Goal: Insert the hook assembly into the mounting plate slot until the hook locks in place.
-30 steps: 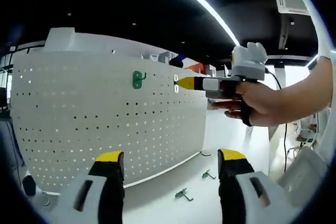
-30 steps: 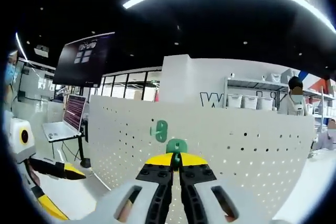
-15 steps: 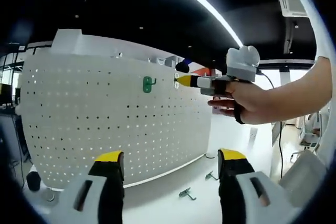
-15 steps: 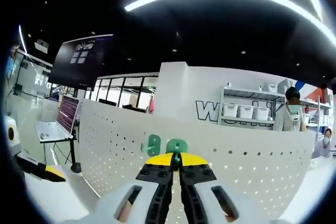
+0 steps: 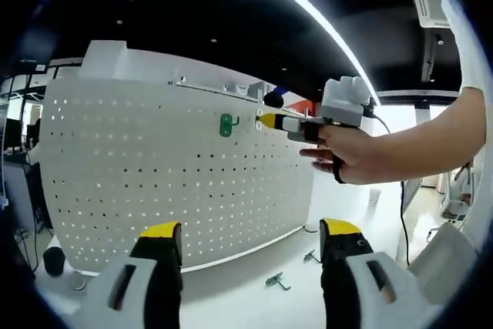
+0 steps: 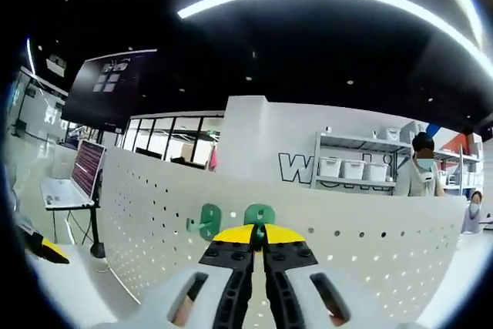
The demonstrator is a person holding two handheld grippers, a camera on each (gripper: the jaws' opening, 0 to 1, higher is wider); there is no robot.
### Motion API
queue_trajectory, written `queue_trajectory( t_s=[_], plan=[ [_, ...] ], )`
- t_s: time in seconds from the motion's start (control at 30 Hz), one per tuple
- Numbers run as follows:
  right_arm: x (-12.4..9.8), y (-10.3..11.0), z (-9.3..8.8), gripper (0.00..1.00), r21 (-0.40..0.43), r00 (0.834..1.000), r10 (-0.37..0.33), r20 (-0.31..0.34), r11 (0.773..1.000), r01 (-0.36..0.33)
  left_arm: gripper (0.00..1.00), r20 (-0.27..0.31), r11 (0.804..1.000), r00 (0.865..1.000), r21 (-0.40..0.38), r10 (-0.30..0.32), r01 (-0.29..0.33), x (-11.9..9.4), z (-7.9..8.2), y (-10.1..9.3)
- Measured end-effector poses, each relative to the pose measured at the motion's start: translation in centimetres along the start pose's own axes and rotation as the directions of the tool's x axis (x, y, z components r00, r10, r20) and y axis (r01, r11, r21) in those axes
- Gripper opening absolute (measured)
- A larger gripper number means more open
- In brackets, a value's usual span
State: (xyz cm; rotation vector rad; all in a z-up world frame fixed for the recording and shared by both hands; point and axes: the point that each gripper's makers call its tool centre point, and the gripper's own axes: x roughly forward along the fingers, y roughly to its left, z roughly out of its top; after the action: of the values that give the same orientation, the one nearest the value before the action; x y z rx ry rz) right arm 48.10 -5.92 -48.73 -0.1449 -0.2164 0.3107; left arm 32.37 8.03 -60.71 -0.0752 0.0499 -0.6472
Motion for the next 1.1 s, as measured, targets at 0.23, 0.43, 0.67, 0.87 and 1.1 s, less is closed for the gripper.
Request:
queue_trajectory(
  t_s=[0.23,0.43,0.67,0.87,1.1],
  plan=[
    [0.7,0.3,-0.5,0.01,0.008,1.000,0.009,-0.005,1.000,-0.009,0.74,-0.010,1.000,1.000,-0.002,0.001,-0.001,0.0,-0.3,0.1],
    [1.4,0.2,-0.8,0.01,0.008,1.000,0.011,-0.012,1.000,-0.010,0.73,-0.017,1.000,1.000,-0.008,0.002,-0.002,0.0,-0.5,0.2],
    [1.6,0.2,-1.4,0.01,0.001,0.999,0.001,-0.033,1.000,-0.001,0.72,-0.026,1.000,1.000,-0.017,0.010,-0.010,-0.2,-1.0,0.7],
    [1.7,0.3,-1.4,0.01,0.005,0.999,-0.017,-0.036,1.000,0.017,0.72,-0.027,1.000,1.000,-0.019,0.007,-0.007,-0.2,-1.1,0.6],
    [1.7,0.4,-1.4,0.02,-0.057,0.996,-0.058,-0.068,0.997,0.054,0.71,-0.028,1.000,1.000,-0.022,0.012,-0.013,-0.5,-1.2,0.7]
  ],
)
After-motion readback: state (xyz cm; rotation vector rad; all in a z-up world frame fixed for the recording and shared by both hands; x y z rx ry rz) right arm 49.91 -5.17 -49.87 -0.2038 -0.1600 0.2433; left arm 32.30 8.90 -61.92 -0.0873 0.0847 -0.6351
